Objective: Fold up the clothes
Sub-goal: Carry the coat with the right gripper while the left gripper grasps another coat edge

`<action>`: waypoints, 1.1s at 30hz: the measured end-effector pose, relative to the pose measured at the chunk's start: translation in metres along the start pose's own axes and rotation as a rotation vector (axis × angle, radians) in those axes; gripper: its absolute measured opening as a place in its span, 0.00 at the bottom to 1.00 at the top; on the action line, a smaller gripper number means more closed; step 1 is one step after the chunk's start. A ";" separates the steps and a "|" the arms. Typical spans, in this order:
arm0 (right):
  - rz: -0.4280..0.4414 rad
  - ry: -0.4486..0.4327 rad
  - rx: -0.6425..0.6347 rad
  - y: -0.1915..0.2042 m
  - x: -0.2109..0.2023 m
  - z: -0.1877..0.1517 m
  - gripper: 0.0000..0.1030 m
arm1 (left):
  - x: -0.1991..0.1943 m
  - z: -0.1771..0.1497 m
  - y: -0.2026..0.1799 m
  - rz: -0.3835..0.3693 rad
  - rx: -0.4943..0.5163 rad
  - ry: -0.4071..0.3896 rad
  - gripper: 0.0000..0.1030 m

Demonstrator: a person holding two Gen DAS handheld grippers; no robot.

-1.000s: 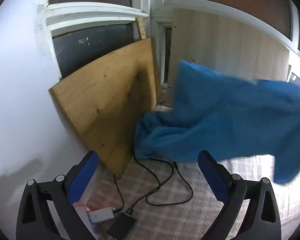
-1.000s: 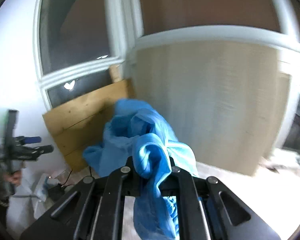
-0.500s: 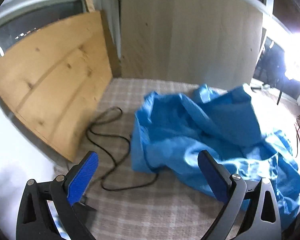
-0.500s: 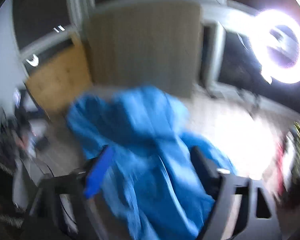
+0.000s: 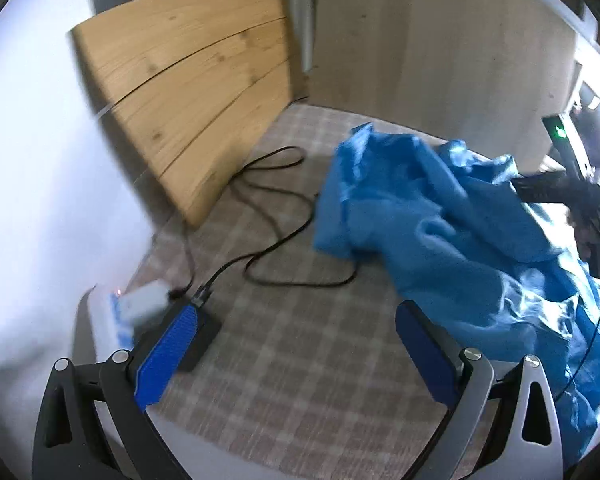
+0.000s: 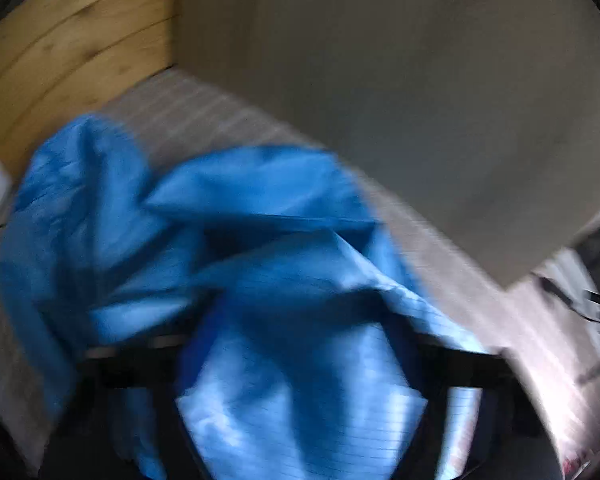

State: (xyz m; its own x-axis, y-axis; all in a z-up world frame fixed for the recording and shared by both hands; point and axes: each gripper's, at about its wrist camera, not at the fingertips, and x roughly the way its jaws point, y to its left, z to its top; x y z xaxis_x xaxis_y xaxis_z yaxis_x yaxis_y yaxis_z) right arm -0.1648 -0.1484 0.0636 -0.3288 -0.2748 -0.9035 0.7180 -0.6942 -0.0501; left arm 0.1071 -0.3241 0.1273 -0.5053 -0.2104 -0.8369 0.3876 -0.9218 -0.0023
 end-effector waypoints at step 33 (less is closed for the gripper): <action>0.201 -0.243 0.126 -0.119 -0.118 -0.071 0.03 | 0.096 0.045 -0.090 -0.081 -0.125 0.120 0.82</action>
State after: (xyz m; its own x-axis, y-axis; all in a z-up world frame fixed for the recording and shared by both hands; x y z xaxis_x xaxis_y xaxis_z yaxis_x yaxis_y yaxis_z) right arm -0.1682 0.0138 0.1462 -0.3360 -0.5541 -0.7617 0.7069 -0.6828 0.1848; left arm -0.0107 -0.2756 0.0716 -0.4461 -0.0895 -0.8905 0.4457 -0.8851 -0.1343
